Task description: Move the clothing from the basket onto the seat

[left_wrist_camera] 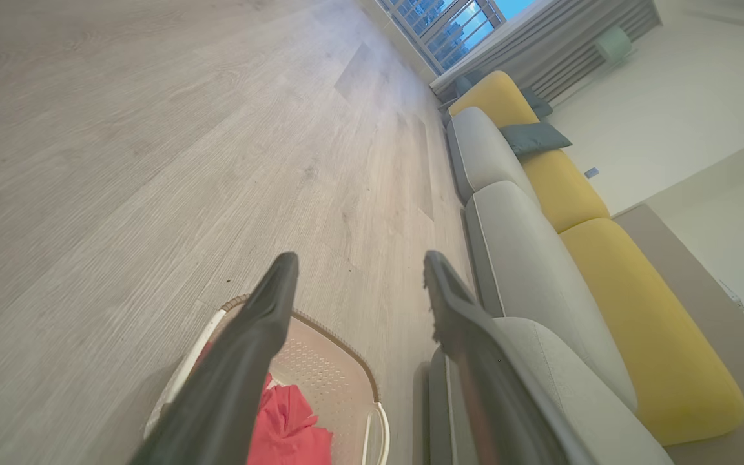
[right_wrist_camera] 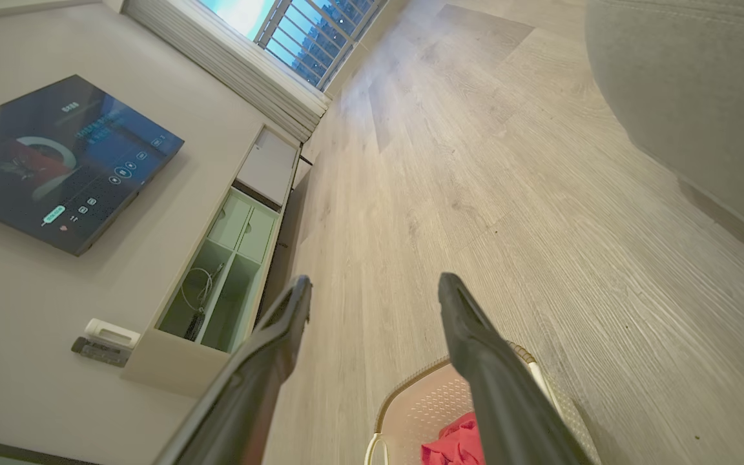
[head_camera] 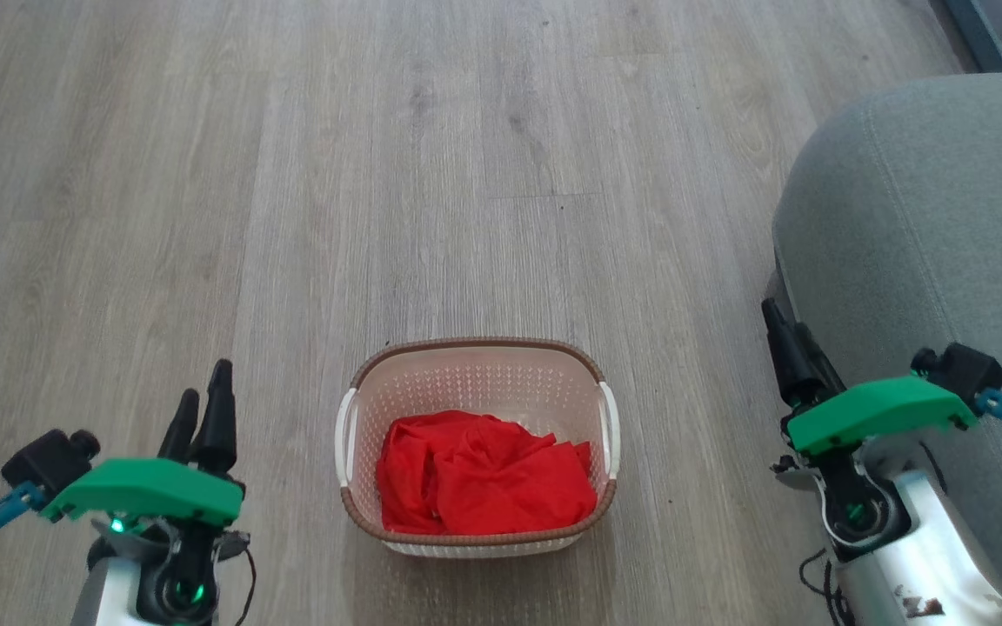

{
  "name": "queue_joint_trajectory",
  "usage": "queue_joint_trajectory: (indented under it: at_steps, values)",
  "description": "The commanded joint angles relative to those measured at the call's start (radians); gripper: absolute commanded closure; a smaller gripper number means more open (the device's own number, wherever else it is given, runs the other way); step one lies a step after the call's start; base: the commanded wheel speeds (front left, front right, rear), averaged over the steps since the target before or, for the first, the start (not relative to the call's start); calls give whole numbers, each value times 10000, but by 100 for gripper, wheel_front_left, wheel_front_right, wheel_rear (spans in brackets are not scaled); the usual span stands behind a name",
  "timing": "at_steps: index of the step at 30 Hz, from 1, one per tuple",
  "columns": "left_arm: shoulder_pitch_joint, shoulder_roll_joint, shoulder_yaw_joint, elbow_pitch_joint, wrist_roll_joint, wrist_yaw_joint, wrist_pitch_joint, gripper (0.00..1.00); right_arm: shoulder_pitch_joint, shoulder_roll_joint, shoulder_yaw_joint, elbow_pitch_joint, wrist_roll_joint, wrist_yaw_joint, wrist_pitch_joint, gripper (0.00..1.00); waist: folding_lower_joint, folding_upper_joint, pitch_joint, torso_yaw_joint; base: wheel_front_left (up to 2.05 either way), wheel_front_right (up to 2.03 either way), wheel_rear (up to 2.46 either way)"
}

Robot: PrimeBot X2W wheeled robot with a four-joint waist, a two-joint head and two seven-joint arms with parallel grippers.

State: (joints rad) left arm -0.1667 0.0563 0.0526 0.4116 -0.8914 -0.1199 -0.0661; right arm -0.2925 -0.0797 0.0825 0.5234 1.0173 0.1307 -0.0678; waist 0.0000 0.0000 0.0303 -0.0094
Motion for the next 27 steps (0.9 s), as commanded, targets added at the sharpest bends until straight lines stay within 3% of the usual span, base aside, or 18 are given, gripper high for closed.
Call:
queue_joint_trajectory:
  at_steps: [1, 27]
  values:
    - [-643, 226, 133, -325, 328, -53, -162, 0, -716, -173, 215, -258, -317, 1, -124, 0, 0, 0, 1, -5, 0, 0, 0]
    - [-1485, 239, 248, -354, 3994, -76, -923, 0, -1821, -364, 933, 181, -3438, 1, -893, 0, 0, 0, 195, -89, 0, 0, 0]
